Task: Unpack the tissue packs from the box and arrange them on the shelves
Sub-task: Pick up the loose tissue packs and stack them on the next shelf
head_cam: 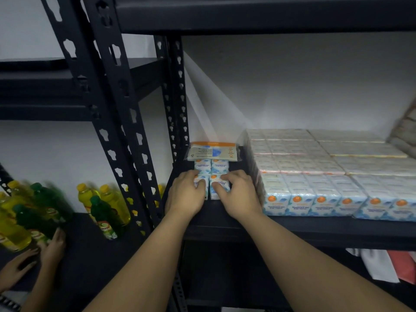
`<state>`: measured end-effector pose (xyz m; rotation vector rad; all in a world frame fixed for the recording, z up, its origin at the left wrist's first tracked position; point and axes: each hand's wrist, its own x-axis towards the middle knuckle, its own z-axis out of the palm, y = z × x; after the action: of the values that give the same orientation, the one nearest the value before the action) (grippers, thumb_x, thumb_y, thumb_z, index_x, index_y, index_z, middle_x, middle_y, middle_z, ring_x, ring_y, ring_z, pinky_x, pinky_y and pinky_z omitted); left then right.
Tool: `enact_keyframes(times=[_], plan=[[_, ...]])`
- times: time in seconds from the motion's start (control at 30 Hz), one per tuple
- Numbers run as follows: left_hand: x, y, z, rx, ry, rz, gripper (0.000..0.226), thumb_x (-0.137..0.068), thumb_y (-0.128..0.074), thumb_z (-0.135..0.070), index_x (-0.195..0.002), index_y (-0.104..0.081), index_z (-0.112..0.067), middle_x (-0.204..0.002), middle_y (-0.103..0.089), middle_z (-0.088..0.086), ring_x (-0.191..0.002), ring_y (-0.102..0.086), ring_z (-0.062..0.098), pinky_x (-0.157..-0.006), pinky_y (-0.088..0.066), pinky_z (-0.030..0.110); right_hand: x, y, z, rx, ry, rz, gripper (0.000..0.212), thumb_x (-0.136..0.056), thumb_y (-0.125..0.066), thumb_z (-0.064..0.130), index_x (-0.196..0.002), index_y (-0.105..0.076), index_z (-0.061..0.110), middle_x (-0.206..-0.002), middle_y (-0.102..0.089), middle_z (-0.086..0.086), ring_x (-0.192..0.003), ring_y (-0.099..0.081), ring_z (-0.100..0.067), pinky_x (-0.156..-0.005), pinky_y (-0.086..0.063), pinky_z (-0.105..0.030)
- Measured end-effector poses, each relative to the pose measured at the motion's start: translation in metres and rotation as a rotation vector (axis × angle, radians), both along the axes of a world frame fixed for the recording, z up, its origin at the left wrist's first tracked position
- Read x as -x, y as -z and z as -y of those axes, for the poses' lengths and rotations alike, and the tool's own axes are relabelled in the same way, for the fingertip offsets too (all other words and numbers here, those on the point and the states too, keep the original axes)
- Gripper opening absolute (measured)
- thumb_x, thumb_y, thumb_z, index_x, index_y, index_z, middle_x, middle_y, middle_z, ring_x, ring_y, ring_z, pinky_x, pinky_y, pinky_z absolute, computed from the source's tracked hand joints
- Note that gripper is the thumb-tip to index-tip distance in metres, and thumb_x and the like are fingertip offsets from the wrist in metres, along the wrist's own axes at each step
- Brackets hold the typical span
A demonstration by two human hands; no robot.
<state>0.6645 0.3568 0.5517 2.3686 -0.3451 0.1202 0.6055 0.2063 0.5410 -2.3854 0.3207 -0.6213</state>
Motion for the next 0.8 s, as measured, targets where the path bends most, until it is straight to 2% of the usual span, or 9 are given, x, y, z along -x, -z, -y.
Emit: enact_keyframes(times=[0.1, 0.23, 0.37, 0.43, 0.53, 0.63, 0.73, 0.8], plan=[[0.001, -0.0005, 0.0, 0.04, -0.05, 0.003, 0.048, -0.099, -0.058, -0.043, -0.144, -0.053, -0.028, -0.143, -0.051, 0.002, -0.129, -0.053, 0.023, -0.103, -0.051, 0.046, -0.0002, -0.0001, -0.0001, 0.0, 0.003, -0.003, 0.047, -0.094, -0.069, 0.047, -0.13, -0.071, 0.016, -0.129, -0.057, -0.001, -0.122, -0.049, -0.019, -0.103, -0.047, -0.035], [0.0031, -0.0017, -0.0006, 0.127, -0.11, -0.006, 0.035, -0.094, -0.063, -0.039, -0.126, -0.06, -0.026, -0.129, -0.052, 0.0, -0.116, -0.057, 0.02, -0.092, -0.055, 0.041, 0.0004, -0.0023, -0.0018, -0.005, 0.026, -0.013, 0.047, -0.094, -0.068, 0.049, -0.129, -0.07, 0.018, -0.124, -0.056, 0.0, -0.12, -0.05, -0.018, -0.1, -0.048, -0.033], [0.0036, -0.0026, -0.0012, 0.139, -0.091, -0.022, 0.035, -0.095, -0.062, -0.029, -0.129, -0.065, -0.024, -0.13, -0.051, 0.0, -0.102, -0.056, 0.013, -0.083, -0.047, 0.029, 0.0017, -0.0032, -0.0017, -0.032, 0.034, -0.017, 0.045, -0.093, -0.069, 0.045, -0.129, -0.07, 0.018, -0.122, -0.055, 0.0, -0.118, -0.053, -0.018, -0.1, -0.049, -0.034], [0.0037, -0.0026, -0.0012, 0.141, -0.084, -0.015, 0.037, -0.095, -0.063, -0.027, -0.132, -0.065, -0.023, -0.131, -0.051, 0.0, -0.1, -0.053, 0.011, -0.081, -0.045, 0.028, 0.0014, -0.0026, -0.0016, -0.038, 0.033, -0.019, 0.045, -0.091, -0.071, 0.045, -0.128, -0.07, 0.019, -0.119, -0.053, 0.001, -0.115, -0.055, -0.018, -0.097, -0.05, -0.035], [0.0035, -0.0017, -0.0018, 0.152, -0.08, -0.008, 0.04, -0.095, -0.065, -0.026, -0.135, -0.065, -0.021, -0.131, -0.05, 0.001, -0.101, -0.054, 0.012, -0.083, -0.051, 0.029, 0.0014, -0.0029, -0.0026, -0.049, 0.037, -0.024, 0.045, -0.09, -0.071, 0.046, -0.127, -0.068, 0.021, -0.119, -0.052, 0.002, -0.115, -0.055, -0.018, -0.096, -0.051, -0.036], [0.0029, -0.0016, -0.0019, 0.161, -0.074, -0.002, 0.042, -0.095, -0.066, -0.026, -0.137, -0.063, -0.021, -0.133, -0.049, 0.001, -0.103, -0.057, 0.014, -0.083, -0.051, 0.028, 0.0015, -0.0045, -0.004, -0.016, 0.04, -0.03, 0.053, -0.091, -0.067, 0.05, -0.137, -0.06, 0.023, -0.128, -0.049, 0.0, -0.123, -0.048, -0.019, -0.102, -0.047, -0.036], [0.0015, -0.002, -0.0006, 0.127, -0.03, 0.006, 0.049, -0.098, -0.06, -0.038, -0.146, -0.056, -0.03, -0.139, -0.045, 0.0, -0.125, -0.051, 0.02, -0.1, -0.049, 0.036, 0.0, -0.0071, -0.005, 0.05, 0.005, -0.079, 0.064, -0.096, -0.056, 0.057, -0.15, -0.048, 0.026, -0.142, -0.045, 0.002, -0.128, -0.04, -0.02, -0.108, -0.041, -0.038], [0.0009, -0.0033, 0.0011, -0.001, 0.013, -0.007, 0.053, -0.102, -0.048, -0.049, -0.154, -0.046, -0.038, -0.147, -0.041, -0.002, -0.135, -0.04, 0.021, -0.11, -0.042, 0.042, -0.0018, -0.0074, -0.0051, 0.084, -0.02, -0.13, 0.063, -0.099, -0.047, 0.059, -0.154, -0.044, 0.027, -0.151, -0.042, 0.005, -0.131, -0.037, -0.02, -0.11, -0.038, -0.039]])
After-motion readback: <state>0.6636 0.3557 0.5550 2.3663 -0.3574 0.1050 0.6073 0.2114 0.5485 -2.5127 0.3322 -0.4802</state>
